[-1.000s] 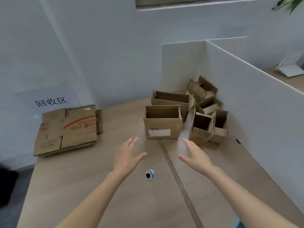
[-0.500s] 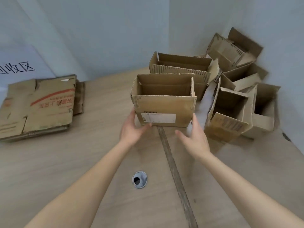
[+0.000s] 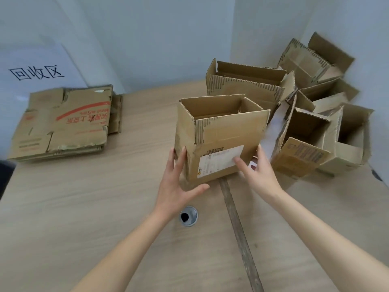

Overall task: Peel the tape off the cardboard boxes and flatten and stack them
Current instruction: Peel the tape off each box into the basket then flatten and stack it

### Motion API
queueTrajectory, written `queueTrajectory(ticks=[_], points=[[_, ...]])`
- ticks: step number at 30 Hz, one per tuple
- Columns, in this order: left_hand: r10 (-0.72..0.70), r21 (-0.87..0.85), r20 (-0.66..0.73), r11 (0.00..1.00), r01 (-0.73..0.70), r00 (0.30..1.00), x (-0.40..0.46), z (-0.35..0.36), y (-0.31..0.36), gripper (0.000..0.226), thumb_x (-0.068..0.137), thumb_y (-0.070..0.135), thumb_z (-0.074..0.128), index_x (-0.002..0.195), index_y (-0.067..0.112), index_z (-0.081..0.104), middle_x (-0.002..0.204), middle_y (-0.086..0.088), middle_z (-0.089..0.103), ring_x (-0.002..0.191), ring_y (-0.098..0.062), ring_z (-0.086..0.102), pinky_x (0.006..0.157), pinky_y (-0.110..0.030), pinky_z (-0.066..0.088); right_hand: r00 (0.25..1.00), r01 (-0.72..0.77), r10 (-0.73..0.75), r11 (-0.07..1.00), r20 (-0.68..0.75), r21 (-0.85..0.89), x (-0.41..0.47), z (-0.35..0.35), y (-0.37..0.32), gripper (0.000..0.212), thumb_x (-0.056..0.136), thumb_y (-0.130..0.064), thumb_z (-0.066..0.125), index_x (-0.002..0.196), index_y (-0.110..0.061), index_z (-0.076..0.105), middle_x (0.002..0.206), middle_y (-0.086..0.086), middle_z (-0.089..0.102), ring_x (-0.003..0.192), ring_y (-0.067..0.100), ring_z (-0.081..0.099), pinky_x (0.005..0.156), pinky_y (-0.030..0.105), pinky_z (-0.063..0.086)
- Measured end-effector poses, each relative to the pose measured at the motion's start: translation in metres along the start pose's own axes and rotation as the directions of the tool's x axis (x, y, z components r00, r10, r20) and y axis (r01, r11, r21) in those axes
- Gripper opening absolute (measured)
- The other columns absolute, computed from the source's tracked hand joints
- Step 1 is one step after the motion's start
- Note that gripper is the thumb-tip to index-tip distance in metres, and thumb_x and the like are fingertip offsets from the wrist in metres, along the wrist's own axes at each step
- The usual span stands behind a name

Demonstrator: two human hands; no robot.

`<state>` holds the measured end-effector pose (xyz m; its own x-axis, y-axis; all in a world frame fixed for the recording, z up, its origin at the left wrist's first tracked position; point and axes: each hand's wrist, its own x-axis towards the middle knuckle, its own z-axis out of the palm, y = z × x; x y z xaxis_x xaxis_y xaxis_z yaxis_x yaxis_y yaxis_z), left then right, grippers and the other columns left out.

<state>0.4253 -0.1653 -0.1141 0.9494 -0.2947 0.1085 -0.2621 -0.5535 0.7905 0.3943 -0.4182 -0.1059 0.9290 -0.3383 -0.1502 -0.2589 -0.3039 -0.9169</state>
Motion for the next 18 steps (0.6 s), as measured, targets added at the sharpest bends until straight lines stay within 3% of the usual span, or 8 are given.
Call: queueTrajectory(ticks=[3,7,10,12,14,16,18], points=[[0.027,0.008,-0.003,1.0,-0.027,1.0,-0.019,-0.021,0.005,0.108,0.07,0.072,0.076,0.155,0.06,0.009,0.168,0.009,0.01,0.151,0.006,0.004,0.111,-0.018,0.015,1.0,0.007,-0.007,1.0,0.019,-0.009,-0.023,0.006,-0.01,0.063,0.089,-0.06,0.065,0.141,-0.047,0.032,0.145,-0.016,0.048,0.134,0.009,0.045,0.115,0.048,0.041],[0.038,0.002,-0.02,0.999,-0.038,0.999,-0.053,-0.057,0.013,0.105,0.071,0.063,0.079,0.153,0.061,0.014,0.146,0.005,0.029,0.139,-0.01,0.036,0.105,-0.03,0.042,0.998,0.051,-0.05,0.998,0.045,-0.024,-0.06,0.012,-0.032,0.065,0.087,-0.065,0.064,0.142,-0.048,0.035,0.135,-0.025,0.049,0.129,0.005,0.047,0.11,0.04,0.044],[0.031,-0.053,-0.073,0.998,-0.035,0.997,-0.081,-0.085,0.025,0.1,0.071,0.065,0.079,0.153,0.059,0.021,0.137,0.006,0.045,0.119,-0.003,0.054,0.097,-0.03,0.053,0.997,0.052,-0.05,0.998,0.059,-0.024,-0.093,0.015,-0.056,0.078,0.081,-0.071,0.065,0.147,-0.044,0.034,0.138,-0.016,0.049,0.124,0.008,0.051,0.103,0.035,0.049],[0.003,-0.127,-0.159,0.992,-0.024,0.987,-0.098,-0.105,0.036,0.085,0.073,0.066,0.077,0.146,0.058,0.034,0.131,0.019,0.057,0.115,-0.003,0.059,0.091,-0.032,0.056,0.996,0.053,-0.053,0.999,0.066,0.001,-0.122,0.014,-0.076,0.096,0.072,-0.075,0.07,0.152,-0.04,0.03,0.134,-0.015,0.05,0.121,0.009,0.054,0.097,0.029,0.049],[-0.088,-0.261,-0.229,0.965,0.026,0.969,-0.114,-0.13,0.052,0.067,0.072,0.075,0.072,0.132,0.059,0.047,0.12,0.024,0.065,0.11,0.0,0.063,0.091,-0.036,0.057,0.996,0.063,-0.065,0.998,0.067,0.023,-0.153,0.011,-0.097,0.117,0.062,-0.078,0.077,0.157,-0.035,0.023,0.132,-0.014,0.05,0.12,0.009,0.054,0.102,0.03,0.046],[-0.16,-0.38,-0.236,0.923,0.06,0.959,-0.131,-0.157,0.069,0.063,0.068,0.088,0.063,0.125,0.062,0.051,0.116,0.021,0.068,0.108,-0.003,0.065,0.092,-0.033,0.055,0.993,0.092,-0.094,0.995,0.075,0.027,-0.185,0.011,-0.119,0.123,0.06,-0.068,0.087,0.158,-0.037,0.02,0.129,-0.025,0.048,0.117,0.003,0.053,0.102,0.023,0.043],[-0.15,-0.417,-0.22,0.908,0.046,0.964,-0.152,-0.186,0.086,0.081,0.061,0.095,0.06,0.132,0.057,0.05,0.128,0.015,0.062,0.113,-0.005,0.063,0.095,-0.031,0.053,0.988,0.14,-0.141,0.99,0.064,0.021,-0.217,0.013,-0.142,0.122,0.06,-0.053,0.094,0.156,-0.042,0.021,0.123,-0.042,0.042,0.109,-0.009,0.055,0.096,0.011,0.04]])
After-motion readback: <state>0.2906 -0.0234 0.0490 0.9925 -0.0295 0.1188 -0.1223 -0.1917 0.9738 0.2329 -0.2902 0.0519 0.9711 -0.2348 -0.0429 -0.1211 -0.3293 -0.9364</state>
